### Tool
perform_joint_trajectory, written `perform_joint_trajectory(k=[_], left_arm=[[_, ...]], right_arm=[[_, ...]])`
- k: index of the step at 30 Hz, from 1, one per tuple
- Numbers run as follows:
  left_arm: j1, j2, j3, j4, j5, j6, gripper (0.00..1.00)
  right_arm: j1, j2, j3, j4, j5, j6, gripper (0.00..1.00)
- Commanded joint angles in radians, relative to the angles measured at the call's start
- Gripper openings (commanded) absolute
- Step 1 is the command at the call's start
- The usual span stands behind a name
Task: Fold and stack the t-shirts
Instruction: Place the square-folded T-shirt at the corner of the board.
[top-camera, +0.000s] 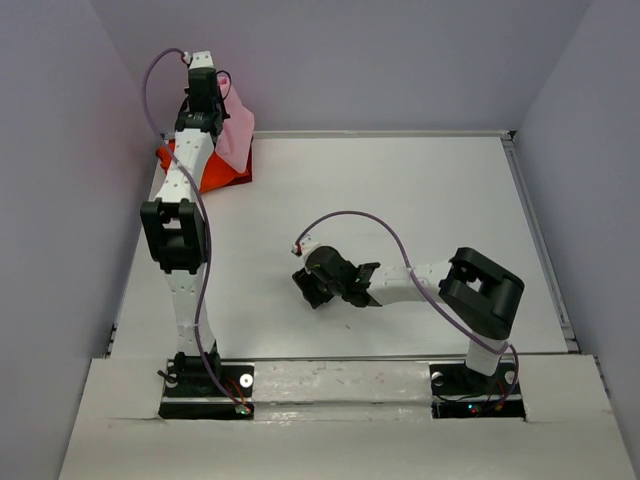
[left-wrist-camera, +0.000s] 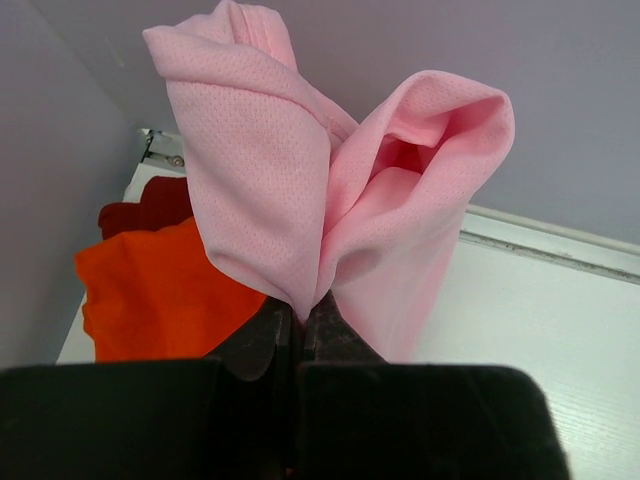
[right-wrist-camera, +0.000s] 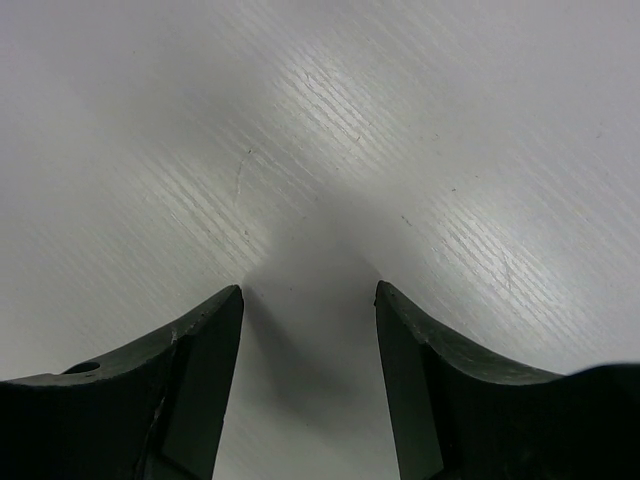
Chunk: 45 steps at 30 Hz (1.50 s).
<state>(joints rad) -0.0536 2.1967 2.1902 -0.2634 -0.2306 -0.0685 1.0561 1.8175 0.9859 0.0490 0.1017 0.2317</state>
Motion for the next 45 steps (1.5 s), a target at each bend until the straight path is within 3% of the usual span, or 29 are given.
perform_joint_trajectory(k=[1,15,30,31,35,36,39,45], left_arm=[[0.034,-0.115,-0.027,0.047,-0.019,-0.010,0.00],[0.115,-0.143,-0.276,0.144,-0.117,-0.025,0.00],[0.205,-0.103,-0.363,0.190,-0.171,-0.063,0.00],[0.207,-0.098,-0.368,0.191,-0.167,-0.065,0.04],[0.210,-0.080,-0.379,0.191,-0.141,-0.082,0.55],[0.210,-0.069,-0.379,0.190,-0.136,-0.085,0.60],[0.210,-0.063,-0.380,0.188,-0.130,-0.088,0.73],[0.213,-0.097,-0.388,0.190,-0.208,-0.105,0.76]], right_arm=[[0.038,0.089,-0.026,-0.095,-0.138,0.032,0.60],[0.038,0.095,-0.023,-0.100,-0.143,0.029,0.60],[0.038,0.086,-0.030,-0.098,-0.151,0.029,0.59],[0.038,0.088,-0.030,-0.098,-0.151,0.029,0.59],[0.038,0.089,-0.027,-0.098,-0.148,0.029,0.60],[0.038,0.088,-0.027,-0.098,-0.148,0.029,0.60],[0.038,0.089,-0.029,-0.100,-0.146,0.031,0.60],[0.038,0.089,-0.027,-0.100,-0.145,0.029,0.60]])
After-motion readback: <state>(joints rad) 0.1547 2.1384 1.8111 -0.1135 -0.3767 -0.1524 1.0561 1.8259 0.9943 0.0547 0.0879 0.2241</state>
